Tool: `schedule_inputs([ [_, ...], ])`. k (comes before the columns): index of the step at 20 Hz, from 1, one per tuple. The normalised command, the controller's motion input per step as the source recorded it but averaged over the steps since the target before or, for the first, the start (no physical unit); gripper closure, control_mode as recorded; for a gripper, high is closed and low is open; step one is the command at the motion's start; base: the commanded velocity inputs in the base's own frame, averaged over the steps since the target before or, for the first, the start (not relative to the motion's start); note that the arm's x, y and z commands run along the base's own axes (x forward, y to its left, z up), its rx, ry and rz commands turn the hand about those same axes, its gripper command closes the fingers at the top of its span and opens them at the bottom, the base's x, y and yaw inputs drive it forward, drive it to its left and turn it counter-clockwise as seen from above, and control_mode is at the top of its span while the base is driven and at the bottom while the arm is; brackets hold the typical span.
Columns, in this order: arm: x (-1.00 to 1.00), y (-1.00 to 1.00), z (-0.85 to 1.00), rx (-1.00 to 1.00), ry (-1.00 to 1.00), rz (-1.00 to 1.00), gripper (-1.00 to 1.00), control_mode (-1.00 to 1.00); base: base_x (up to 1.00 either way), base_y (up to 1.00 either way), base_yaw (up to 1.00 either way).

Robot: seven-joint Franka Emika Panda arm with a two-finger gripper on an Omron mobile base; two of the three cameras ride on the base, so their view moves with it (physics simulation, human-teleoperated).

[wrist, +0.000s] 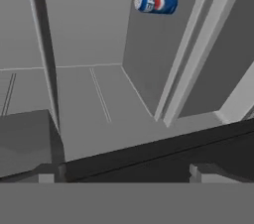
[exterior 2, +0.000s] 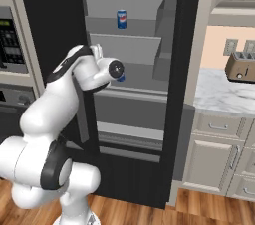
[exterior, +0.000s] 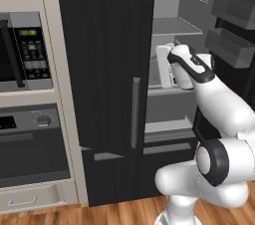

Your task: Open the fridge, grab two sodas, and place both sodas inside the bowl with ice on the dining counter.

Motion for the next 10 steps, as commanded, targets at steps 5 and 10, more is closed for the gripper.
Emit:
schedule_inputs([
  [5,0.42,0.0,0.0,0.06,0.0,0.01,-1.0,-1.0,0.0,0.0,0.0],
  [10,-0.37,0.39,0.0,0.0,-0.06,0.19,-1.0,-1.0,0.0,0.0,0.0],
])
